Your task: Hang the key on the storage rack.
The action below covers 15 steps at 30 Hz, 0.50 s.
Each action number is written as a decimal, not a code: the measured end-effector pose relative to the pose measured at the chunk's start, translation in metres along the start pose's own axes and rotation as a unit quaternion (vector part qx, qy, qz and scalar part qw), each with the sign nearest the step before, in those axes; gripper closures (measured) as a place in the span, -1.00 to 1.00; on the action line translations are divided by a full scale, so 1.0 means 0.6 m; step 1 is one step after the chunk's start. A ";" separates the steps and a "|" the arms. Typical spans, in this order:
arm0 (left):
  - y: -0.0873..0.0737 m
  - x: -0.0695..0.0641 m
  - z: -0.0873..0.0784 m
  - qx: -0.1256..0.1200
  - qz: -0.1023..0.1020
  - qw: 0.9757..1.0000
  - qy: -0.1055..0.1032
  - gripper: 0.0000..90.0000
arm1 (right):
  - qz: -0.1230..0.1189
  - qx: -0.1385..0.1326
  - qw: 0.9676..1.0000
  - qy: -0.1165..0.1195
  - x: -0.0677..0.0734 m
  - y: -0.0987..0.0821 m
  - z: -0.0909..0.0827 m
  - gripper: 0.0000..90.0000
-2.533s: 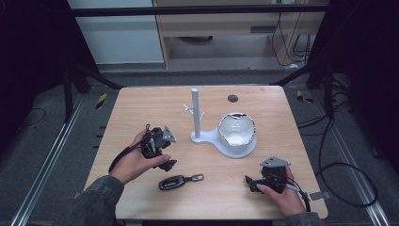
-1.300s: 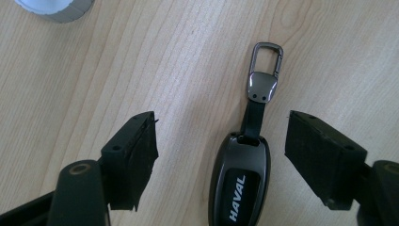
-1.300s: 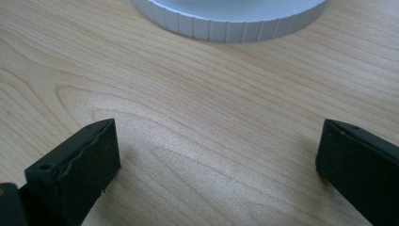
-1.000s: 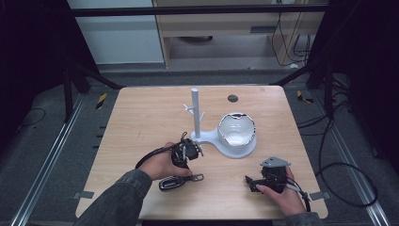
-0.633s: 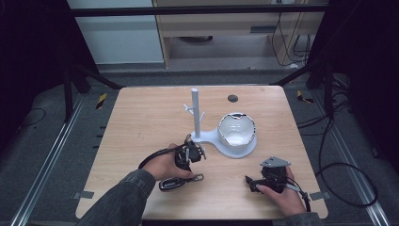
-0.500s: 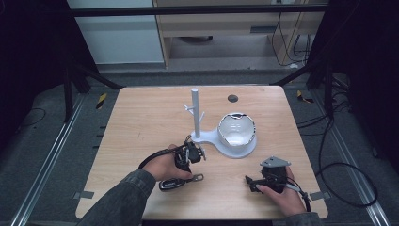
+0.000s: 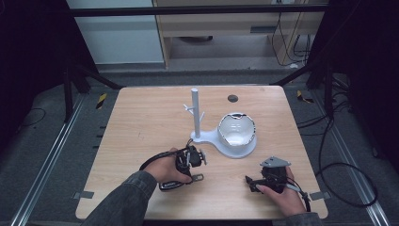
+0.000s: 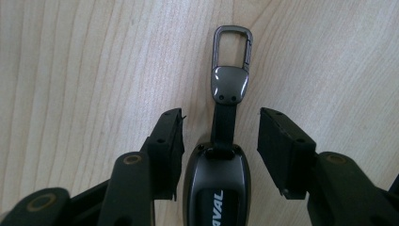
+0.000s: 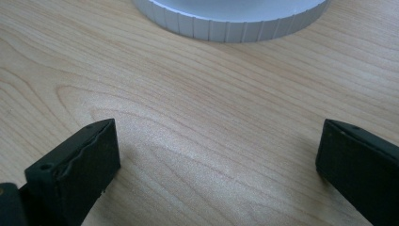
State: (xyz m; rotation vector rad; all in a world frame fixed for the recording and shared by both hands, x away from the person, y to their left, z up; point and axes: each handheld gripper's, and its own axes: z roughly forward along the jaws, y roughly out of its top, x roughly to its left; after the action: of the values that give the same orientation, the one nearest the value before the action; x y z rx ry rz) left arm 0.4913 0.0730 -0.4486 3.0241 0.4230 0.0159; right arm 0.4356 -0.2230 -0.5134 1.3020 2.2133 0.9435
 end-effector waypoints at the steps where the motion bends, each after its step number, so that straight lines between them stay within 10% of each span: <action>1: 0.000 0.000 0.000 0.000 0.000 1.000 0.000 0.19 | 0.000 0.000 1.000 0.000 0.000 0.000 0.000 -0.99; 15: 0.003 0.004 0.021 0.017 0.004 1.000 -0.003 0.46 | -0.001 0.000 1.000 0.001 0.000 0.000 0.000 -0.99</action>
State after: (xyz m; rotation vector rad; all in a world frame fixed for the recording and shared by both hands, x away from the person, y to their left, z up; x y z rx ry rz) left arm 0.4946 0.0707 -0.4610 3.0579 0.4142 -0.0011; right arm 0.4356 -0.2233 -0.5134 1.2982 2.2154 0.9444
